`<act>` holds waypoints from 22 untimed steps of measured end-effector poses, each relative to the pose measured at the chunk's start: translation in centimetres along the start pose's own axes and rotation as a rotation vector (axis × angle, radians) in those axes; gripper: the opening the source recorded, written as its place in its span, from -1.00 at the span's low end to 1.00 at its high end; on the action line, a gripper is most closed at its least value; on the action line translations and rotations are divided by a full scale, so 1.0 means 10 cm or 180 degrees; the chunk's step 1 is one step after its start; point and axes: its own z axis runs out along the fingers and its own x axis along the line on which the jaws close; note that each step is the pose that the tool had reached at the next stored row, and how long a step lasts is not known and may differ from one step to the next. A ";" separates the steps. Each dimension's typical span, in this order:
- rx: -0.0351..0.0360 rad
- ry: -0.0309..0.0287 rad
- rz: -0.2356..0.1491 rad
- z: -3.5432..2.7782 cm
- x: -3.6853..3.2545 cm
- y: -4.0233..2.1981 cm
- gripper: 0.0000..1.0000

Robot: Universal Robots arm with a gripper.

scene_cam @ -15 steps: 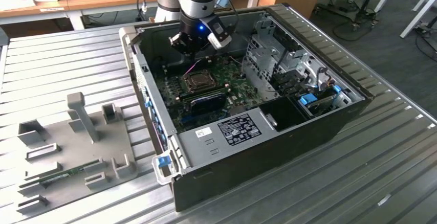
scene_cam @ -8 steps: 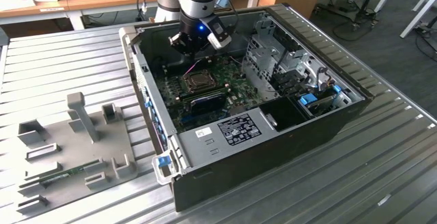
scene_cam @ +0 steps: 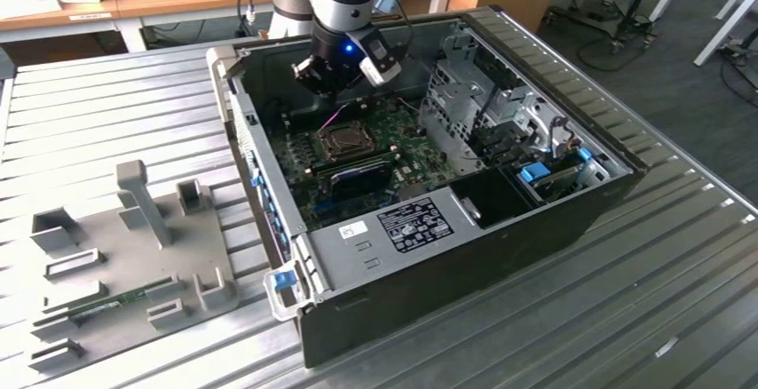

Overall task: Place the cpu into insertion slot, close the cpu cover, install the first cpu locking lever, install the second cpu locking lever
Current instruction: 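Install the first cpu locking lever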

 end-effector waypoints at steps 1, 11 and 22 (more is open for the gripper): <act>0.0000 -0.0001 0.0000 0.000 0.000 0.000 -0.79; -0.0011 -0.0214 -0.0066 0.006 0.037 -0.003 -0.79; -0.0017 -0.0334 -0.0112 0.022 0.159 -0.018 -0.79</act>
